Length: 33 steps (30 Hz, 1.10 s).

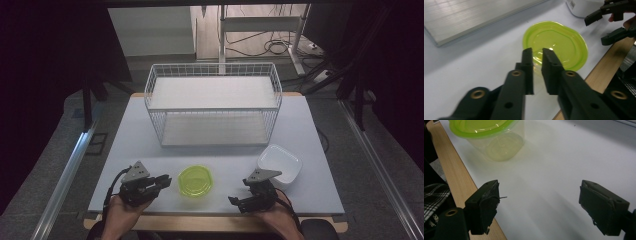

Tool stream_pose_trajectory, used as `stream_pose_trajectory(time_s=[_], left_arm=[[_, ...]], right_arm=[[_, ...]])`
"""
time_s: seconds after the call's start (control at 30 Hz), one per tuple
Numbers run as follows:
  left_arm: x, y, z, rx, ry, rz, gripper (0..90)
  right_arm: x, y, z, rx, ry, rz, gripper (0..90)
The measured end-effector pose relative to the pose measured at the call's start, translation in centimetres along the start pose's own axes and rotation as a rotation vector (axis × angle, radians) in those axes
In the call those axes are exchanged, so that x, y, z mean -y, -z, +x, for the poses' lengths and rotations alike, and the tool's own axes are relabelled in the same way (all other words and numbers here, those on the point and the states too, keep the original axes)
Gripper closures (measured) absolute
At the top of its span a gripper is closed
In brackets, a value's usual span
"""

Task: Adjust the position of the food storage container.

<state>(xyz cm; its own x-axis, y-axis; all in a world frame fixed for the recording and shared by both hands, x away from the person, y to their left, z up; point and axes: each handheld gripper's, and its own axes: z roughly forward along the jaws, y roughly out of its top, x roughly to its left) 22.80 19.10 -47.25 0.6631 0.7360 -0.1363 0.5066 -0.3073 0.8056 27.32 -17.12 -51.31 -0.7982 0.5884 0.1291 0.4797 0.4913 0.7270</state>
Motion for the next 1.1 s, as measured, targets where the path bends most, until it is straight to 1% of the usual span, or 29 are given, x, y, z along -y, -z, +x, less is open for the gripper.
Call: stream_pose_trajectory(time_s=[0.03, 0.07, 0.1, 0.13, 0.23, 0.27, 0.3, 0.33, 0.47, 0.57, 0.63, 0.73, 0.77, 0.8, 0.87, 0.93, 0.97, 1.0, 1.1], left_arm=[[-0.1, -0.2, -0.3, 0.011, -0.006, -0.001, 85.1], [-0.1, -0.2, -0.3, 0.011, -0.006, -0.001, 86.6], [-0.3, -0.5, -0.8, 0.042, -0.015, -0.009, 87.9], [-0.4, -0.7, -1.1, 0.054, -0.021, -0.012, 89.1], [-0.7, -1.1, -1.7, 0.068, -0.039, -0.013, 90.0], [-1.0, -1.6, -2.3, 0.085, -0.049, -0.009, 90.0], [-1.0, -1.6, -2.3, 0.085, -0.049, -0.009, 90.0], [-1.2, -2.3, -2.7, 0.105, -0.058, -0.005, 90.0], [-1.5, -3.8, -3.7, 0.145, -0.069, 0.009, 90.0], [-1.7, -4.4, -4.2, 0.156, -0.08, 0.015, 90.0], [-2.1, -5.6, -5.2, 0.174, -0.091, 0.026, 90.0], [-2.2, -6.2, -5.7, 0.179, -0.096, 0.03, 90.0], [-2.4, -6.9, -6.2, 0.185, -0.093, 0.036, 90.0], [-2.5, -7.2, -6.4, 0.188, -0.097, 0.041, 90.0], [-2.7, -7.8, -6.8, 0.18, -0.105, 0.053, 90.0], [-2.7, -8.1, -7.0, 0.178, -0.107, 0.059, 90.0], [-2.7, -8.7, -7.1, 0.163, -0.111, 0.075, 90.0], [-2.7, -8.9, -7.1, 0.148, -0.113, 0.081, 90.0], [-2.6, -9.3, -6.9, 0.134, -0.101, 0.092, 90.0]], right_arm=[[0.0, 0.0, 0.0, 0.0, -0.001, 0.003, 17.2], [0.0, 0.0, 0.0, 0.0, -0.001, 0.005, 17.3], [0.0, -0.1, 0.0, 0.001, 0.0, 0.006, 17.5], [0.0, -0.1, 0.0, 0.002, 0.003, 0.006, 17.5], [0.0, -0.1, 0.1, 0.002, 0.003, 0.005, 17.7], [0.0, -0.1, 0.1, 0.002, 0.005, 0.005, 17.8], [0.0, -0.2, 0.1, 0.001, 0.006, 0.006, 17.9], [0.0, -0.2, 0.1, 0.001, 0.006, 0.008, 17.9], [0.0, -0.2, 0.1, 0.0, 0.009, 0.012, 18.1], [0.1, -0.3, 0.1, 0.0, 0.009, 0.016, 18.4], [0.1, -0.4, 0.0, 0.0, 0.012, 0.021, 18.4], [0.1, -0.4, 0.0, 0.001, 0.011, 0.024, 18.5], [0.1, -0.4, 0.0, 0.001, 0.011, 0.026, 18.4], [0.2, -0.4, 0.0, 0.001, 0.011, 0.027, 18.4], [0.2, -0.5, 0.0, 0.003, 0.01, 0.031, 18.4], [0.2, -0.5, 0.0, 0.002, 0.008, 0.032, 18.4], [0.2, -0.5, 0.0, 0.004, 0.007, 0.033, 18.4], [0.2, -0.5, 0.0, 0.005, 0.006, 0.035, 18.5], [0.3, -0.6, 0.0, 0.008, 0.007, 0.04, 18.5]])
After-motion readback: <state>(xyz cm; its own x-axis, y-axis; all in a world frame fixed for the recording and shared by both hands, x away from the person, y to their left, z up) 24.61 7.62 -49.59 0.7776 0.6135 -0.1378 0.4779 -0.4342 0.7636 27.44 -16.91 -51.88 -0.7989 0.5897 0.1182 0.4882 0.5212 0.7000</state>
